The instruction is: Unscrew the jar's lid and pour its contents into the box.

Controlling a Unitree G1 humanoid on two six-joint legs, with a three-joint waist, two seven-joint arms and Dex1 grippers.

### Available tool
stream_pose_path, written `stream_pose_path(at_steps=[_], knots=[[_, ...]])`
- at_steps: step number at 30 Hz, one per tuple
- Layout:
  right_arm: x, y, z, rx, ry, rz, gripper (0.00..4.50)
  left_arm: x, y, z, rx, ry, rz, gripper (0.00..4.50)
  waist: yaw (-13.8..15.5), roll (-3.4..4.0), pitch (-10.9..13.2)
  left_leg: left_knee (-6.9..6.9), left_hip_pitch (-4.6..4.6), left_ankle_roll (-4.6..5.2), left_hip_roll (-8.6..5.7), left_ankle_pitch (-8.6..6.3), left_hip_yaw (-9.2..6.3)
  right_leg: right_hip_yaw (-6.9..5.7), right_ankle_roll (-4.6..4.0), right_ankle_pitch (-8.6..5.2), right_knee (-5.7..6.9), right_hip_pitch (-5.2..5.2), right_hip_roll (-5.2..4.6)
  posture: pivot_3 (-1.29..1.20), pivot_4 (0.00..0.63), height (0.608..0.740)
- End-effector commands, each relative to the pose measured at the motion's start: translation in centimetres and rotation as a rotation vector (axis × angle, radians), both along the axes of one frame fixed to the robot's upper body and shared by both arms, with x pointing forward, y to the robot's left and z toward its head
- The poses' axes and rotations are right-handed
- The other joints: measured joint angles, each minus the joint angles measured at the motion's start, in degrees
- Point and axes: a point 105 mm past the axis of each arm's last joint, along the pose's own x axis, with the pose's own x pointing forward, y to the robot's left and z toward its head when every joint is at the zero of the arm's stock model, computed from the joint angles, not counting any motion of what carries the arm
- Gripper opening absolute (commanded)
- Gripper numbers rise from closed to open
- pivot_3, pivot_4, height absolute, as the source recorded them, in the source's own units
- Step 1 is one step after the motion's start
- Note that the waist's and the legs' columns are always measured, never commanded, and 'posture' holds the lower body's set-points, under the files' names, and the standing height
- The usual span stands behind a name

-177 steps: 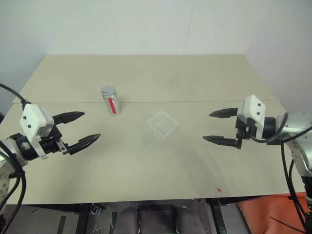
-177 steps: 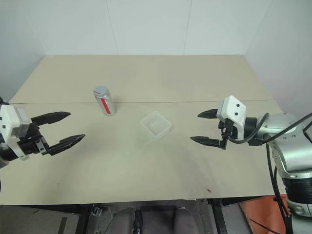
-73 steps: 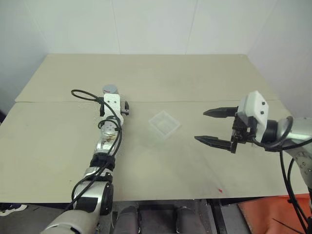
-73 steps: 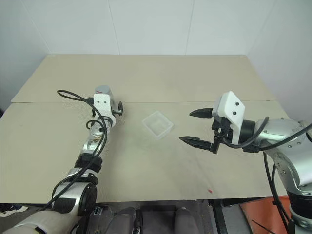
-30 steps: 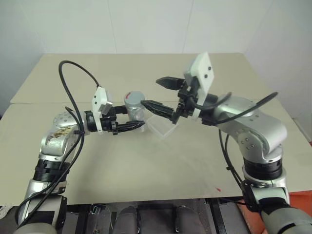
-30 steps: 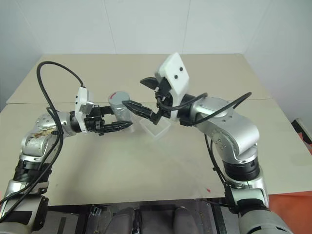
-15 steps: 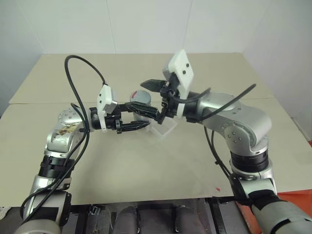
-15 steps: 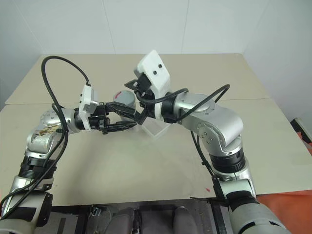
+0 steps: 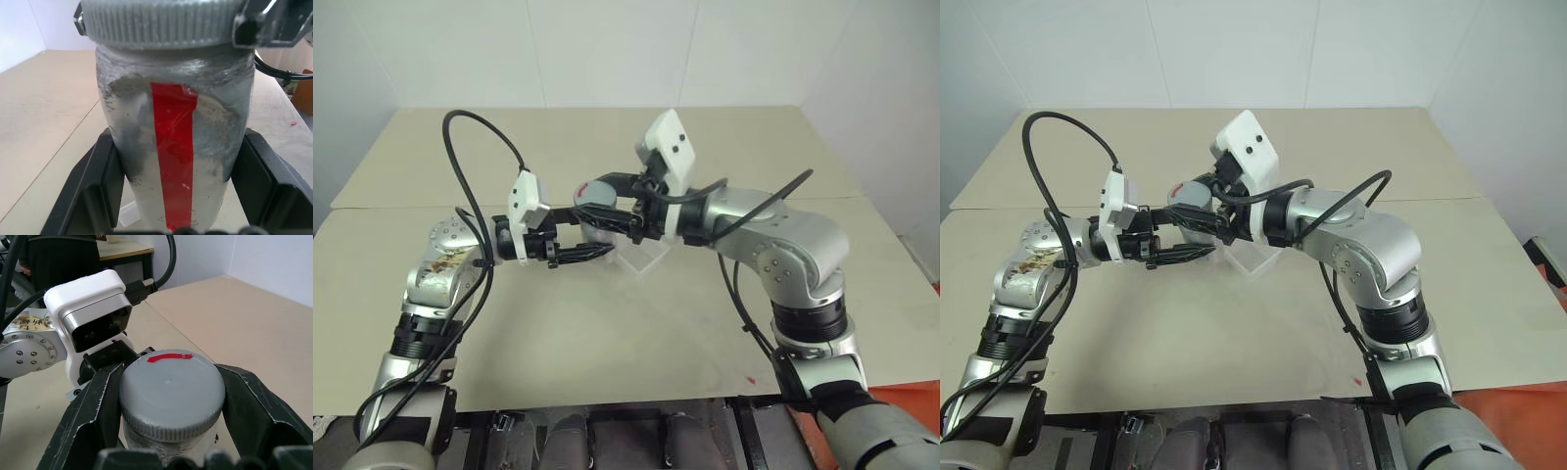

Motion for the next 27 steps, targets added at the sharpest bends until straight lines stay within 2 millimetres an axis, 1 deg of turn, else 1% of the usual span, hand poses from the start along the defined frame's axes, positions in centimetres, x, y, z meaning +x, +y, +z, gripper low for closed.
stream_pose_path(at_steps=[1,4,7,11,15,18,20,23,27], knots=[[-0.8,0.1,1.3,0.024,-0.06,0.064,2.81,-1.0,-0.4,1.2,-0.009,-0.067,-0.068,2.74,0.0,0.0,0.0,0.0,0.0,0.0,0.0,0.0,0.0,0.0,0.0,0.0,0.0,0.0,0.0,0.0,0.15,0.74],[-2.4,-0.3,1.2,0.046,-0.056,0.222,2.81,-1.8,-0.7,2.1,-0.068,-0.095,-0.137,2.74,0.1,0.0,0.0,0.0,-0.01,0.0,0.0,0.0,0.0,-0.01,0.0,0.0,-0.02,0.01,0.0,0.0,0.15,0.74],[-3.7,-0.8,0.3,0.021,-0.06,0.409,2.81,-3.0,-1.4,3.0,-0.087,-0.089,-0.238,2.74,0.1,0.0,0.0,0.0,-0.03,0.03,-0.01,-0.02,-0.01,-0.02,0.0,0.0,-0.05,0.03,-0.01,0.0,0.15,0.74],[-4.2,-0.9,-0.1,0.003,-0.042,0.555,2.81,-4.2,-1.9,3.3,-0.065,-0.095,-0.329,2.74,-0.2,0.0,0.0,0.01,0.0,0.03,0.01,-0.02,-0.02,-0.01,0.0,0.0,-0.06,0.02,0.03,0.0,0.15,0.74],[-4.1,-0.7,-0.2,-0.02,-0.053,0.621,2.81,-5.0,-2.3,3.3,-0.043,-0.096,-0.389,2.74,-0.3,0.02,0.0,0.01,0.05,0.01,0.02,-0.01,-0.02,0.01,0.0,0.0,-0.06,-0.01,0.05,0.0,0.15,0.74],[-4.6,-0.6,-0.2,-0.039,-0.033,0.738,2.81,-5.7,-2.6,3.3,-0.038,-0.095,-0.444,2.74,-0.1,0.02,0.0,0.01,0.02,0.02,0.01,-0.01,-0.02,0.01,0.0,0.0,-0.03,0.0,0.04,0.0,0.15,0.74],[-4.7,-0.6,-0.5,-0.058,-0.026,0.784,2.81,-6.0,-2.7,3.3,-0.037,-0.091,-0.467,2.74,-0.1,0.02,0.0,0.03,-0.02,0.03,0.02,-0.02,-0.03,0.0,0.0,0.0,-0.02,0.01,0.04,0.0,0.15,0.74],[-4.8,-0.6,-0.8,-0.072,-0.011,0.833,2.81,-6.4,-2.7,3.2,-0.03,-0.088,-0.491,2.74,0.0,0.02,0.0,0.04,-0.02,0.03,0.02,-0.02,-0.03,-0.01,0.0,0.0,-0.01,0.02,0.04,0.0,0.15,0.74],[-4.6,-0.5,-0.9,-0.071,-0.011,0.845,2.81,-6.4,-2.6,3.1,-0.021,-0.09,-0.49,2.74,0.0,0.02,0.0,0.13,-0.02,0.03,0.02,-0.02,-0.03,-0.01,0.0,0.0,-0.02,0.02,0.04,0.0,0.15,0.74]])
